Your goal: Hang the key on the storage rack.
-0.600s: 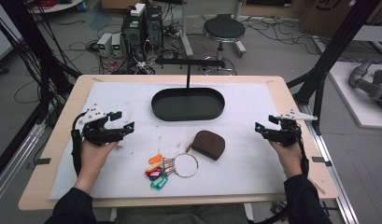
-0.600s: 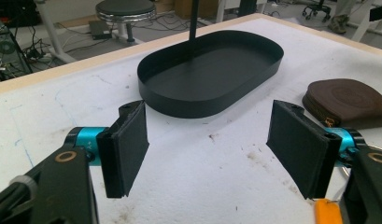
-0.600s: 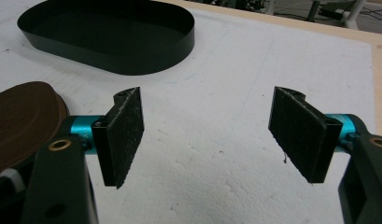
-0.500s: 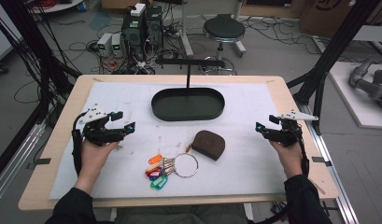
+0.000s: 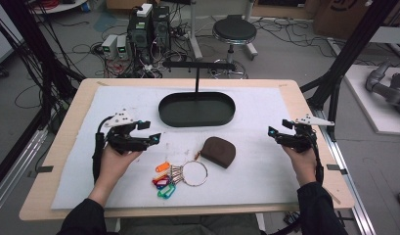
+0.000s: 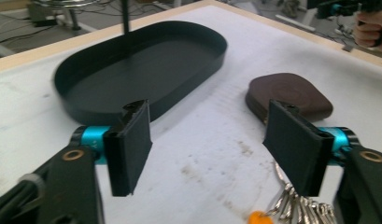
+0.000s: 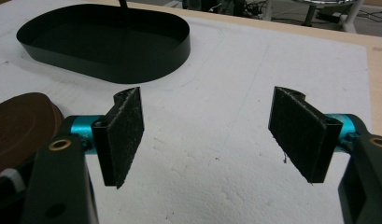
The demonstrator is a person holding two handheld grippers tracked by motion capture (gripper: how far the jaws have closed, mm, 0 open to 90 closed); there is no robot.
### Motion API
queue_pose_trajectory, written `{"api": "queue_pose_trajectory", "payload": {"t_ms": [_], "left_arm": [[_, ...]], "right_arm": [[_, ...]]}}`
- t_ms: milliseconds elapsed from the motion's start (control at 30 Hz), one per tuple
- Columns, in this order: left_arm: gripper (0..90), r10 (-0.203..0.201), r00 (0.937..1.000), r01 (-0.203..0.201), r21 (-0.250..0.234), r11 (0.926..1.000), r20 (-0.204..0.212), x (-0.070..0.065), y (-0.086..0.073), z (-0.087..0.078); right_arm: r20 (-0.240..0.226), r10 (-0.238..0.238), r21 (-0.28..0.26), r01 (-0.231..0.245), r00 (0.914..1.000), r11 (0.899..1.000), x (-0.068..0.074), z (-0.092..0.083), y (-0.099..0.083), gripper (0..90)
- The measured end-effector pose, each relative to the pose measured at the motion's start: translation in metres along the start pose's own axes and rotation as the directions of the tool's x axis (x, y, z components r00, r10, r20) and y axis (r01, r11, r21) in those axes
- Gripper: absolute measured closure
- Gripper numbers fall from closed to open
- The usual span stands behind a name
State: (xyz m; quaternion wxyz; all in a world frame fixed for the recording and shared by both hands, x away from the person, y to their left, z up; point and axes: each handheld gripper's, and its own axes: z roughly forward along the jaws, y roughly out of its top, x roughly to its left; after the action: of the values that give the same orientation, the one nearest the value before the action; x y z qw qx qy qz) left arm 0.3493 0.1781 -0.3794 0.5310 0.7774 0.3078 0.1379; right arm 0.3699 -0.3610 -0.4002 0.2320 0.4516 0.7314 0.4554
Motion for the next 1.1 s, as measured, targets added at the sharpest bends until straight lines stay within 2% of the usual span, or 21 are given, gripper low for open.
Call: {"api": "queue_pose_trajectory", "payload": {"t_ms": [33, 100, 167, 233, 333, 433, 467, 533, 633, 767, 833, 867, 900, 933, 1033, 1067, 1100], "left_arm": [[36.0, 0.000, 1.0000, 0.000, 0.000, 1.0000, 0.000, 0.000, 0.000, 0.000], [37.6, 0.006, 0.9995, -0.006, 0.023, 0.9997, 0.032, -0.006, 0.001, 0.010], [40.5, 0.021, 0.9988, -0.024, 0.058, 0.9981, 0.044, -0.013, 0.001, 0.019], [43.9, 0.031, 0.9963, -0.038, 0.091, 0.9951, 0.081, -0.022, 0.001, 0.029], [47.9, 0.043, 0.9931, -0.055, 0.111, 0.9923, 0.109, -0.029, -0.001, 0.038], [52.7, 0.053, 0.9901, -0.071, 0.137, 0.9880, 0.130, -0.034, -0.003, 0.045], [54.1, 0.059, 0.9865, -0.084, 0.163, 0.9830, 0.153, -0.037, -0.006, 0.052], [56.2, 0.057, 0.9858, -0.085, 0.175, 0.9810, 0.158, -0.039, -0.008, 0.056], [60.7, 0.059, 0.9806, -0.101, 0.226, 0.9689, 0.187, -0.044, -0.013, 0.067], [65.5, 0.068, 0.9776, -0.121, 0.269, 0.9555, 0.199, -0.050, -0.017, 0.076], [68.0, 0.067, 0.9757, -0.124, 0.276, 0.9532, 0.209, -0.051, -0.018, 0.078], [68.5, 0.085, 0.9753, -0.145, 0.299, 0.9430, 0.204, -0.055, -0.019, 0.083], [69.2, 0.085, 0.9753, -0.145, 0.299, 0.9430, 0.204, -0.055, -0.019, 0.083], [69.2, 0.094, 0.9754, -0.155, 0.312, 0.9373, 0.199, -0.057, -0.021, 0.085], [70.5, 0.099, 0.9765, -0.161, 0.339, 0.9271, 0.191, -0.059, -0.023, 0.091], [73.2, 0.111, 0.9772, -0.171, 0.361, 0.9170, 0.181, -0.059, -0.025, 0.094], [74.2, 0.111, 0.9776, -0.171, 0.369, 0.9136, 0.178, -0.059, -0.026, 0.095]], "right_arm": [[0.000, 0.000, 0.000, 0.000, 1.0000, 1.000, 0.000, 0.000, 0.000, 27.2], [-0.001, -0.002, -0.001, 0.002, 1.0000, 1.000, 0.000, 0.000, 0.000, 27.2], [-0.001, 0.004, 0.002, -0.004, 1.0000, 1.000, 0.000, 0.000, 0.000, 27.2], [-0.002, 0.000, -0.001, 0.000, 1.0000, 1.000, 0.000, 0.000, 0.000, 27.2], [-0.001, -0.002, -0.003, 0.002, 1.0000, 1.000, 0.000, 0.000, 0.000, 27.2], [-0.003, -0.002, -0.001, 0.002, 1.0000, 1.000, 0.000, 0.000, 0.000, 27.2], [-0.003, -0.001, -0.003, 0.001, 1.0000, 1.000, 0.000, 0.000, 0.000, 27.2], [-0.003, -0.001, -0.002, 0.001, 1.0000, 1.000, 0.000, 0.000, 0.000, 27.2], [-0.003, 0.008, -0.003, -0.008, 1.0000, 1.000, -0.001, -0.001, 0.000, 27.2], [-0.002, 0.006, -0.004, -0.006, 1.0000, 1.000, -0.001, 0.000, 0.000, 27.2], [-0.003, 0.002, -0.005, -0.002, 1.0000, 1.000, -0.001, -0.001, 0.000, 27.2], [-0.002, 0.002, -0.006, -0.002, 1.0000, 1.000, 0.000, -0.001, 0.000, 27.2], [-0.001, 0.001, -0.005, -0.001, 1.0000, 1.000, 0.000, -0.001, 0.000, 27.2], [-0.001, 0.001, -0.005, -0.001, 1.0000, 1.000, 0.000, -0.001, 0.000, 27.2], [-0.003, 0.004, -0.002, -0.004, 1.0000, 1.000, 0.000, -0.001, 0.000, 27.2], [0.000, 0.004, -0.003, -0.004, 1.0000, 1.000, 0.000, -0.001, 0.000, 27.2], [0.000, 0.003, -0.003, -0.003, 1.0000, 1.000, 0.000, -0.001, 0.000, 27.2]]}}
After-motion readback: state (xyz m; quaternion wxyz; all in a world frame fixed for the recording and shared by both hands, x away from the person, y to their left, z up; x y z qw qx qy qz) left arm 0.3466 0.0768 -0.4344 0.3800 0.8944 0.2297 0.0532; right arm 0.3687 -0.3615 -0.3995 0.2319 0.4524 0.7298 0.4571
